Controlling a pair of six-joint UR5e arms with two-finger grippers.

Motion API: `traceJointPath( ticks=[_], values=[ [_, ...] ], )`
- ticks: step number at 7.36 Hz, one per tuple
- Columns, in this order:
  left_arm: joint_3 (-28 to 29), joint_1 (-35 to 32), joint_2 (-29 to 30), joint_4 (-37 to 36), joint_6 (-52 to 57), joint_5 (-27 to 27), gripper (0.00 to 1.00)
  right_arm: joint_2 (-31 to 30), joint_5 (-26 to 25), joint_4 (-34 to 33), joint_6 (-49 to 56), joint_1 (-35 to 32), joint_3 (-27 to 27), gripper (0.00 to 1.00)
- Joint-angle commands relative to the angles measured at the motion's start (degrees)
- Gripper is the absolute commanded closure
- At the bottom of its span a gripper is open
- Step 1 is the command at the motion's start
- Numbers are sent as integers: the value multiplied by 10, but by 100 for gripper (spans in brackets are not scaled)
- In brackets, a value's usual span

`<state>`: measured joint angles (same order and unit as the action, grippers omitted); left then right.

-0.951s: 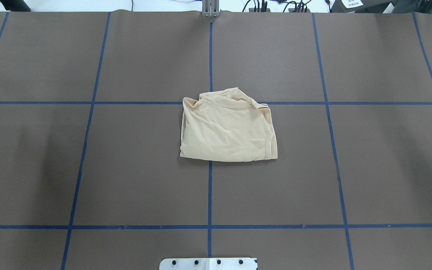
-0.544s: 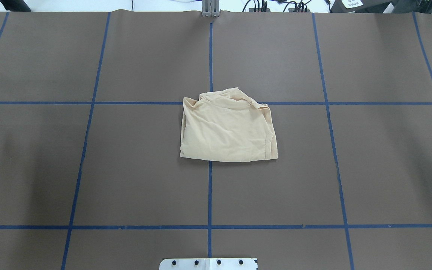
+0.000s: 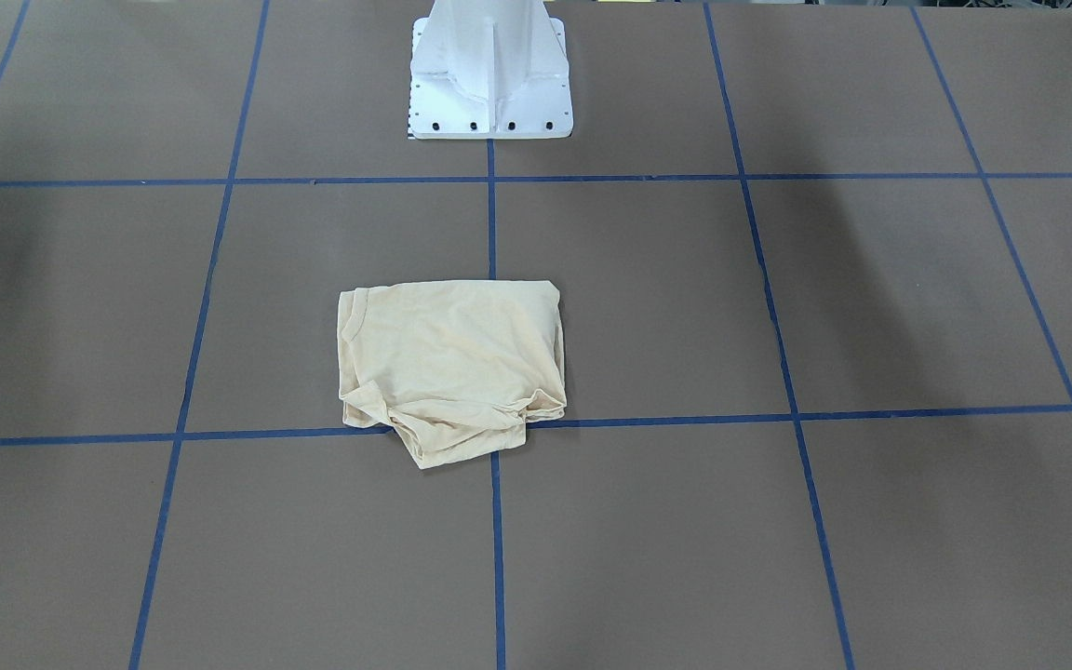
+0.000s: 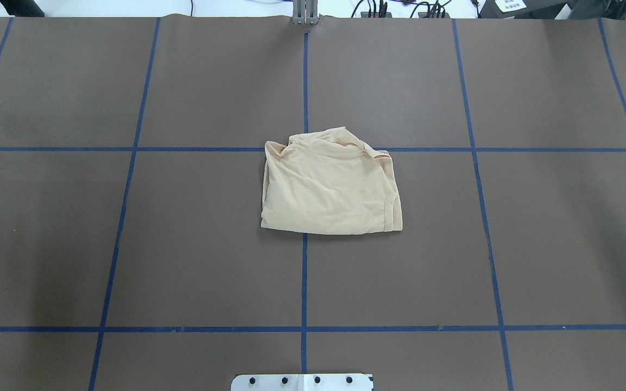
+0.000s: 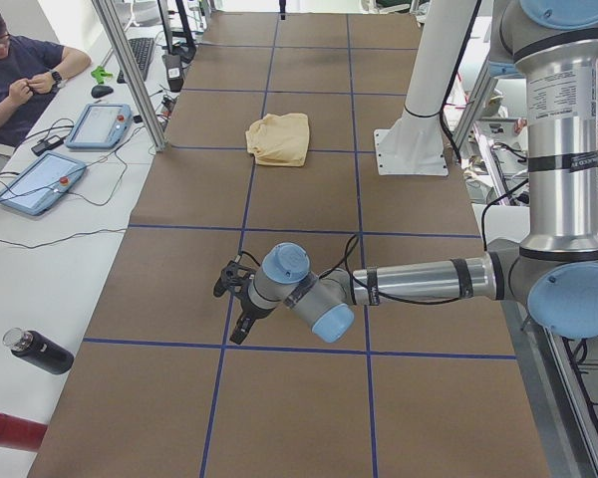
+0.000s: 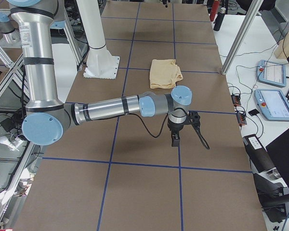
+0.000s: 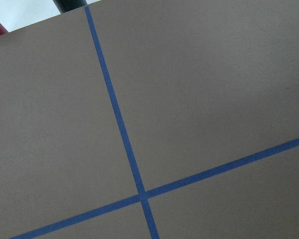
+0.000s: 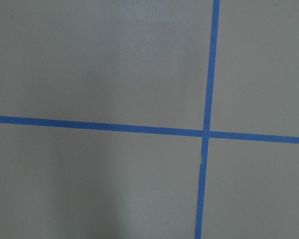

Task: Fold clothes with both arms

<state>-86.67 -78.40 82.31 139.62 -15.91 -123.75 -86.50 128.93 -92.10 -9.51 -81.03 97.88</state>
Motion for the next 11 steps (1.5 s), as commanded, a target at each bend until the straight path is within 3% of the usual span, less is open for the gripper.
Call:
traceJointPath(
  ticks=[1, 4, 5, 7, 11],
  values=[
    [-25, -14, -3, -66, 3, -2, 0, -26, 5, 0, 6, -19, 0, 0],
    [-114, -73, 4, -338, 190, -2, 0, -49, 25, 0, 15, -35, 3, 0],
    [-112, -84, 2, -378, 224, -9, 0, -57, 39, 0, 18, -38, 3, 0],
    [-83, -94, -7, -381, 229, -96, 0, -73, 65, 0, 53, -41, 4, 0],
    [-86, -93, -5, -385, 224, -97, 0, -73, 42, -3, 103, -68, -1, 0]
  ],
)
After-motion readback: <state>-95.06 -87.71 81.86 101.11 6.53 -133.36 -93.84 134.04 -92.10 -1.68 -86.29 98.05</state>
